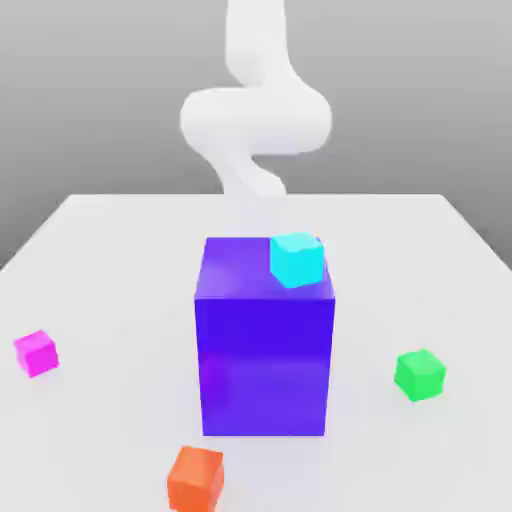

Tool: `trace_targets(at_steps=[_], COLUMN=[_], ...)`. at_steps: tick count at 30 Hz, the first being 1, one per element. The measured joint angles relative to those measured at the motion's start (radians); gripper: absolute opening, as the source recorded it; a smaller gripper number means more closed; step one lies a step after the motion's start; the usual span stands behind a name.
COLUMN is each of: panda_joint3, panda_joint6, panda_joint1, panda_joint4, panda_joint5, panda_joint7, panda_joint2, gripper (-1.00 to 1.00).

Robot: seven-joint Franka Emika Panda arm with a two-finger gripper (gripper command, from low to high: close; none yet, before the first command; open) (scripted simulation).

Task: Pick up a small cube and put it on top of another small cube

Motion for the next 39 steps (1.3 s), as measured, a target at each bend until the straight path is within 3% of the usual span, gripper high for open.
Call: trace_targets(at_steps=[9, 15, 22, 28, 29, 36, 39], panda_joint3=[-0.182, -0.326, -0.402, -0.217, -0.183, -0.176, -0.254], panda_joint6=[0.176, 0.295, 0.427, 0.574, 0.598, 0.601, 0.538], panda_joint1=[-0.167, -0.261, -0.435, -0.606, -0.635, -0.642, -0.583], panda_joint4=[-0.128, -0.213, -0.310, -0.283, -0.275, -0.274, -0.297], panda_joint5=[-0.057, -0.026, 0.171, 0.402, 0.427, 0.428, 0.340], panda_joint7=[-0.025, -0.092, -0.284, -0.466, -0.485, -0.487, -0.418], panda_joint2=[0.325, 0.541, 0.815, 1.037, 1.067, 1.073, 0.988], gripper=[0.00, 0.00, 0.00, 0.00, -1.00, -1.00, -1.00])
